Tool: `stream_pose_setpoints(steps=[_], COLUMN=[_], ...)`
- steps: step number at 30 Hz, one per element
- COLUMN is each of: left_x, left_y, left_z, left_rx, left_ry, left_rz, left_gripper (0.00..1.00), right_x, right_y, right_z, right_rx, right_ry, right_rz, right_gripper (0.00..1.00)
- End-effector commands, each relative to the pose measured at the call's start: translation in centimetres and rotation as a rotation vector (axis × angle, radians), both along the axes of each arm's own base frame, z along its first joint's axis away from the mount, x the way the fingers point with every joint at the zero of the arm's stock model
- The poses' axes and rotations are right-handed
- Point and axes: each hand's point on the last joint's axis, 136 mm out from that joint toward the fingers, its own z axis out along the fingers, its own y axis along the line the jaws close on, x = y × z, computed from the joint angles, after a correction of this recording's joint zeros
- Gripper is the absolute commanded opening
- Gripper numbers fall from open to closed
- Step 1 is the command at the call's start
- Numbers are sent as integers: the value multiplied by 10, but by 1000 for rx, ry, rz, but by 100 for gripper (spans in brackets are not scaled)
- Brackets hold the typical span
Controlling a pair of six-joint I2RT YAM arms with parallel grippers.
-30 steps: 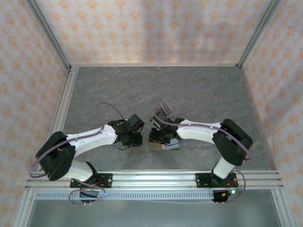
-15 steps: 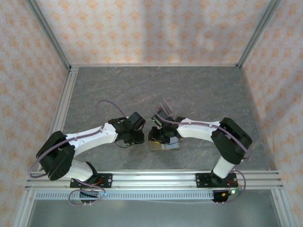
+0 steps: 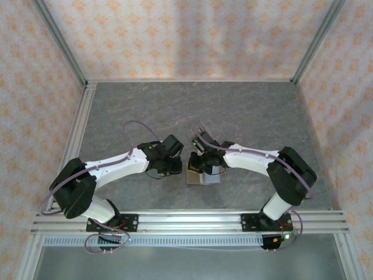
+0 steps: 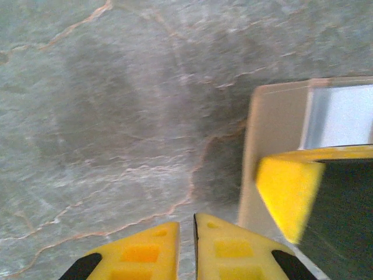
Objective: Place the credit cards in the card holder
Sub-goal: Open the card holder at the bottom-center of the table.
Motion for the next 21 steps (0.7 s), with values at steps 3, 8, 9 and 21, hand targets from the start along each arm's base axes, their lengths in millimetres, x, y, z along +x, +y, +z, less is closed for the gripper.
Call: stream_pose_setpoints(steps=[3, 8, 9, 21], left_x=[-1, 0, 1, 12], left_y=[-12, -22, -25, -52], left_z=[5, 7, 7, 9], left_rx=[6, 7, 5, 3], left_ry=[0, -8, -9, -14], left_rz=[-27, -44, -50, -84], left_gripper=[15, 15, 15, 14], right_x=[-4, -3, -3, -7], right_y=[-25, -44, -48, -73], right_z=[-4, 4, 7, 12], right_rx=[-97, -207, -228, -344], right_ry=[4, -14, -21, -36], right_rz=[-20, -21, -19, 3], right_gripper=[0, 0, 0, 2])
